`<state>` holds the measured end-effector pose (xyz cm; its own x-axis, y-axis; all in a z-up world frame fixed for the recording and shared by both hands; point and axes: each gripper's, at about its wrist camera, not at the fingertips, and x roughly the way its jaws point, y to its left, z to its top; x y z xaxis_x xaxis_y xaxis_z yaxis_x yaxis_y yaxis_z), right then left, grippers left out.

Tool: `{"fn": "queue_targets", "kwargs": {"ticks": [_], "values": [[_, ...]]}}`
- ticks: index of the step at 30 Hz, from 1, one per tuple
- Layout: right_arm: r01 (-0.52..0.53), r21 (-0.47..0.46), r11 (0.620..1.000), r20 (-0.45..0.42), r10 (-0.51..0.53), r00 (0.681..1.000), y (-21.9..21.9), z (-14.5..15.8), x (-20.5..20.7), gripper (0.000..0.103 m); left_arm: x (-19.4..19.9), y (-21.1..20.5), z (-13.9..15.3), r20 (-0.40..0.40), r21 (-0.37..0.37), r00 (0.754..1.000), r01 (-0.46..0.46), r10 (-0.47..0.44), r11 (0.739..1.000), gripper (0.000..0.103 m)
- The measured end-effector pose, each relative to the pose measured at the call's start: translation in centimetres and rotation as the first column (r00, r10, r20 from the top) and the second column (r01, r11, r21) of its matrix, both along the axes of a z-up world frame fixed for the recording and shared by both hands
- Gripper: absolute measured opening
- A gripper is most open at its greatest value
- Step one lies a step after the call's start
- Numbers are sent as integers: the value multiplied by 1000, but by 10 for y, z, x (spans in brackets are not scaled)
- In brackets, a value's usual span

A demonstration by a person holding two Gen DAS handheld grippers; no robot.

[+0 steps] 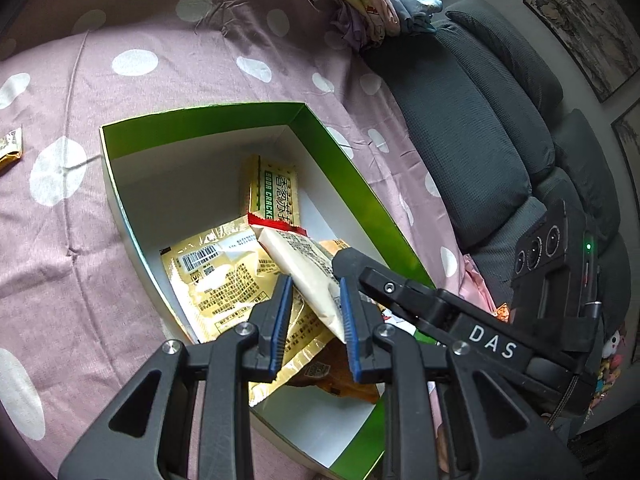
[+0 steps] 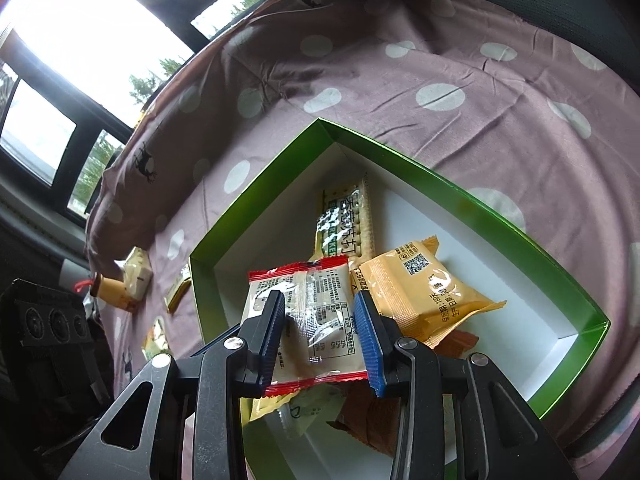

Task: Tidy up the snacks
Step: 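Lift and carry the white packet with the right tool over the box, then open the right tool to release the white packet into the box, then move the right tool to the green-yellow corn snack bag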

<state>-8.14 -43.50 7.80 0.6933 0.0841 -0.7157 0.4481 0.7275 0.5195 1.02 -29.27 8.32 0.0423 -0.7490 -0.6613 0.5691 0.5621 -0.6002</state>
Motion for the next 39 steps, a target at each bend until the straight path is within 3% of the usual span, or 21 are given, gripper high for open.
{"fn": "queue_targets", "kwargs": {"ticks": [10, 13, 17, 23, 27, 33, 36, 39], "values": [[26, -52, 998, -51, -29, 998, 2, 1, 1, 39, 2, 0, -7, -28, 28, 999, -18, 18, 999, 29], [37, -61, 997, -58, -40, 998, 2, 2, -1, 39, 1, 4, -5, -19, 28, 999, -29, 29, 999, 39], [47, -77, 996, -56, -51, 997, 3, 6, -4, 39, 0, 15, 0, -6, 7, 999, -42, 42, 999, 61], [17, -89, 996, -19, -19, 1000, 12, 16, -3, 39, -1, 36, 13, 50, -5, 995, -84, 84, 996, 77], [2, -111, 994, 8, -1, 1000, 24, 27, -1, 40, -2, 59, 21, 71, -21, 990, -122, 123, 992, 83], [6, -159, 987, 46, 2, 999, 42, 42, 1, 59, 0, 99, 34, 147, -7, 965, -219, 217, 976, 88], [11, -183, 983, 59, 0, 998, 51, 48, 2, 66, 2, 127, 36, 180, 0, 942, -289, 284, 957, 103], [-1, -200, 980, 69, 15, 997, 60, 52, 6, 74, 6, 158, 37, 205, 2, 912, -365, 357, 931, 103]]}}
